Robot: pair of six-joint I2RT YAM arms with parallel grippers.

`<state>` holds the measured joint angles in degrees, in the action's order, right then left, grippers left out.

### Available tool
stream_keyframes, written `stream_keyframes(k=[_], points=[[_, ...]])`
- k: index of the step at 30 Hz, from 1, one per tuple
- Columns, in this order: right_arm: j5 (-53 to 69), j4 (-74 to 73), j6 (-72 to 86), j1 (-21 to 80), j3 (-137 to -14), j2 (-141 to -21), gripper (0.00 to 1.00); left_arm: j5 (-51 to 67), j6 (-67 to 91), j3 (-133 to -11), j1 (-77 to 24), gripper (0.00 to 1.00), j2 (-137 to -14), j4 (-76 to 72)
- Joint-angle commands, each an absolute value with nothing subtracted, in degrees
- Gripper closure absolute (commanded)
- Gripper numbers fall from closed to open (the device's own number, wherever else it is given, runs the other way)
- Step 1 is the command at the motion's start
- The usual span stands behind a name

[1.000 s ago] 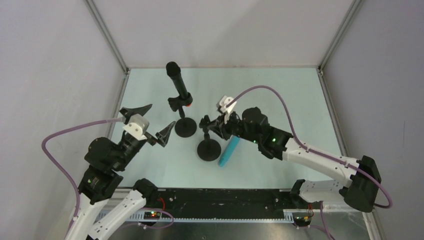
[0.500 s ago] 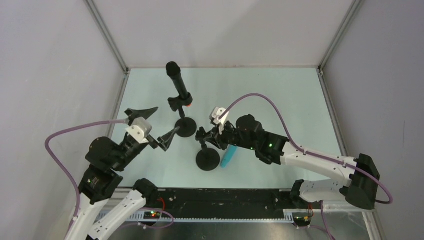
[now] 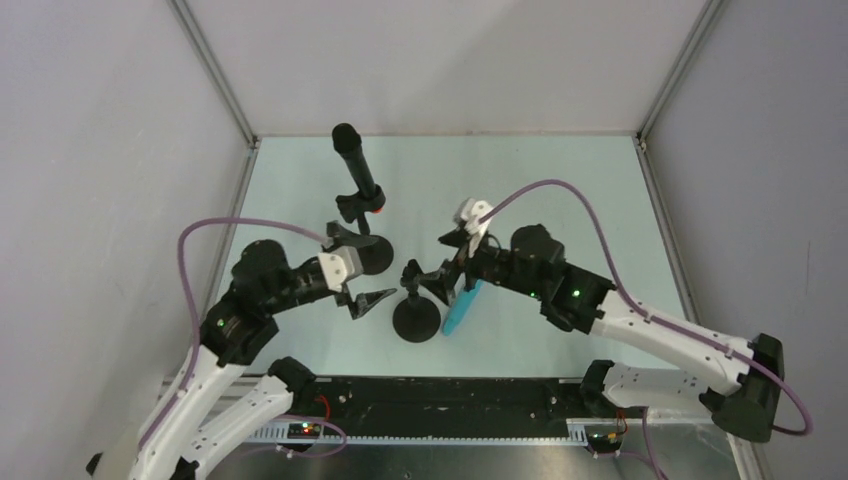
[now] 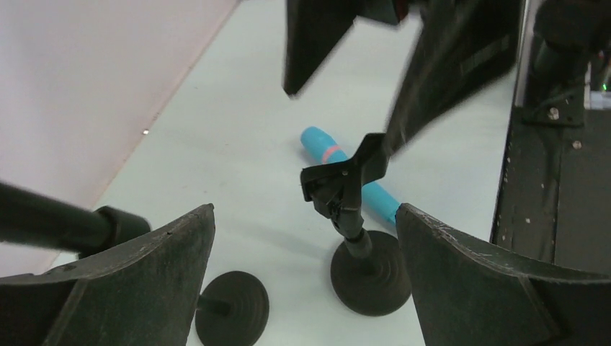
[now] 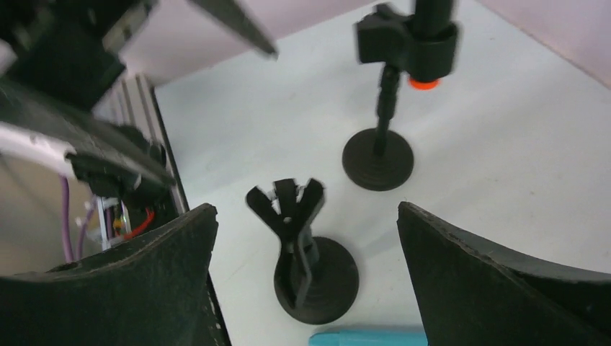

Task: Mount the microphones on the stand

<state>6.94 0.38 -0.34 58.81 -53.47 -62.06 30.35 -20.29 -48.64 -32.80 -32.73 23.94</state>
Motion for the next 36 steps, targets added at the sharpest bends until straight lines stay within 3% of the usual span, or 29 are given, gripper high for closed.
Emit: stream_keyframes(k=[1,4,6,9,13,26,32,36], points=[[3.03,0.41,9.61,54.22,-53.94,-55.83,0.01,37.7,-29.36,-50.3,-32.3,0.0,-37.2,25.13],[-6.08,-9.17,18.44,51.42,-55.47,-54.13,0.01,40.01,-36.87,-50.69,-32.3,0.0,-38.37,28.31],[-18.59,-20.42,27.2,49.8,-58.69,-56.56,0.01,41.73,-41.47,-50.53,-32.24,0.0,-38.86,29.91],[-23.76,-37.07,41.04,48.5,-62.78,-62.37,0.01,43.73,-47.13,-50.38,-32.22,0.0,-40.43,30.88],[-25.14,-45.53,54.7,47.43,-62.36,-71.29,0.01,44.0,-51.6,-52.91,-32.21,0.0,-45.3,31.28],[-19.7,-39.61,65.92,46.81,-62.22,-92.44,0.08,46.23,-54.64,-55.52,-32.22,0.0,-50.63,32.73],[-19.77,-35.44,67.54,46.98,-62.16,-98.19,0.17,46.58,-55.86,-56.43,-32.24,0.0,-53.54,33.41],[-22.04,-34.08,67.27,46.58,-62.2,-99.82,0.3,46.47,-56.81,-56.95,-32.21,0.0,-55.49,33.51]])
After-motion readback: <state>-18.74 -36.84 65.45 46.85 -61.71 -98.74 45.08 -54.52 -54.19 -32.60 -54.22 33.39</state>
